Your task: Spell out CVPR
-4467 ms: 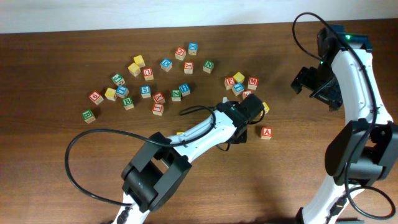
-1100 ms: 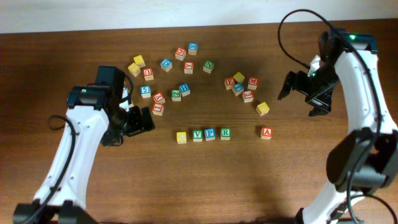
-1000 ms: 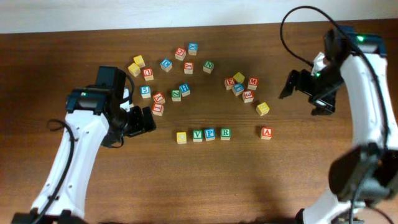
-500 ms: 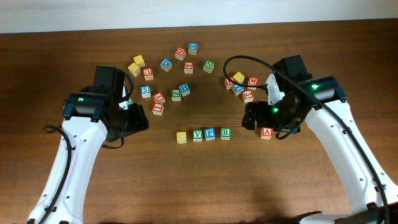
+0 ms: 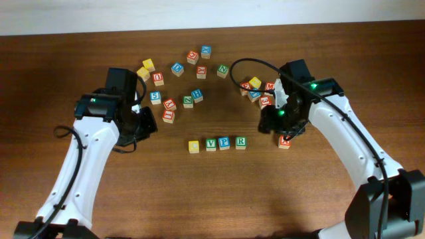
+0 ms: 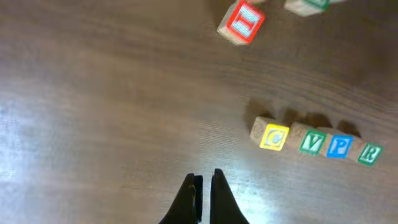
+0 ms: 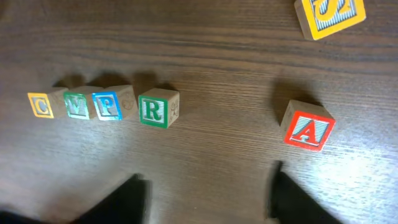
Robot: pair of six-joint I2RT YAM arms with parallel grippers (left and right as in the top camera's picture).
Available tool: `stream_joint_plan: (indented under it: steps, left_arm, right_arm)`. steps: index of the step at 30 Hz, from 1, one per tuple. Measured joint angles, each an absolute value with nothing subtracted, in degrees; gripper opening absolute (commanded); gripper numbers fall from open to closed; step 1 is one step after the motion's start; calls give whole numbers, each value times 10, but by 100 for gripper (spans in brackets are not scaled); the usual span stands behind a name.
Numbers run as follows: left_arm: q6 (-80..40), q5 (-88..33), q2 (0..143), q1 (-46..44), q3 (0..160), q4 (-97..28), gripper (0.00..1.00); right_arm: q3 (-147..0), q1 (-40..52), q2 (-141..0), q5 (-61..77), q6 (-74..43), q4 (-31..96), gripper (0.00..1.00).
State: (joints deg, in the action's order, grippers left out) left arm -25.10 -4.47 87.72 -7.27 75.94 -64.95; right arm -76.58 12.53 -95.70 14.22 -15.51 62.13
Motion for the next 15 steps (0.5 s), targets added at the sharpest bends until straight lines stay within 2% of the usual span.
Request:
stream_joint_plan:
  steps: [1, 10, 15]
  left_arm:
    - [-249, -44, 878, -76, 759, -642, 0]
    - [-234, -41, 1010, -150, 759, -626, 0]
    - [-226, -49, 1070, -154, 759, -609, 0]
  right_arm:
    - [-766, 125, -962, 142, -153, 621, 4]
    - [-763, 125, -1009, 136, -165, 621, 4]
    - [-762, 126, -1061, 134, -194, 614, 4]
